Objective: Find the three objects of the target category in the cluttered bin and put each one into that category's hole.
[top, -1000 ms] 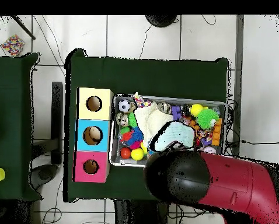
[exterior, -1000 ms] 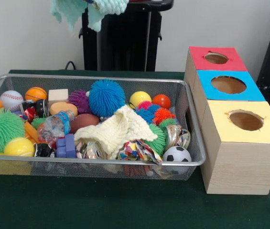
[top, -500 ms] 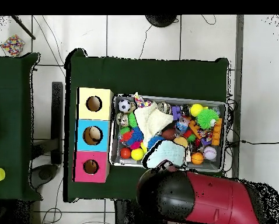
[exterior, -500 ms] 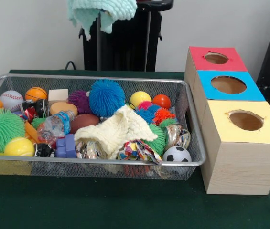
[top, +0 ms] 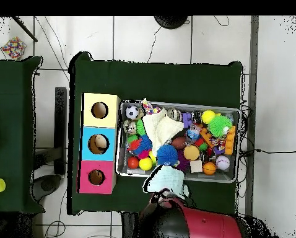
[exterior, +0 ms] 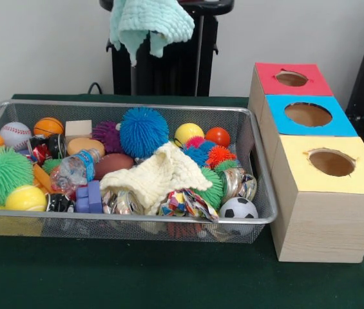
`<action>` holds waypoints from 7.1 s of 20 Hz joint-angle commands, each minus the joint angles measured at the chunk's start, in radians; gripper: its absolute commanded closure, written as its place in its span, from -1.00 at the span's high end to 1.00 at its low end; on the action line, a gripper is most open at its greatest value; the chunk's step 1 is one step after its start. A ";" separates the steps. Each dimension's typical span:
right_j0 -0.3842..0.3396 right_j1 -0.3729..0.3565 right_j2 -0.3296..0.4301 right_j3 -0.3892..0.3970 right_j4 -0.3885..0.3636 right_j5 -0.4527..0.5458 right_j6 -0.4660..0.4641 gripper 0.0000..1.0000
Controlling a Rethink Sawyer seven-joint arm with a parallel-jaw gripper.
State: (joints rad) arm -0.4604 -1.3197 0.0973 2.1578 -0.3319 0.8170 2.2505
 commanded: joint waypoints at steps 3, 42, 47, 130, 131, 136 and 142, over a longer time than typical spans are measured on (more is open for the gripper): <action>0.030 0.048 -0.014 0.174 -0.008 -0.113 0.016 -1.00; 0.188 0.264 0.042 -0.223 -0.060 0.010 -0.174 1.00; 0.171 0.293 0.067 -0.249 -0.040 -0.017 -0.146 1.00; 0.095 0.809 0.178 -0.637 -0.287 -0.183 -0.101 1.00; 0.098 0.813 0.175 -0.634 -0.288 -0.194 -0.090 1.00; 0.108 0.845 0.170 -0.646 -0.282 -0.213 -0.066 1.00; 0.127 0.884 0.161 -0.691 -0.290 -0.214 -0.073 1.00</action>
State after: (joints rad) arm -0.3475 -0.5165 0.2238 1.4503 -0.5726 0.6433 2.2519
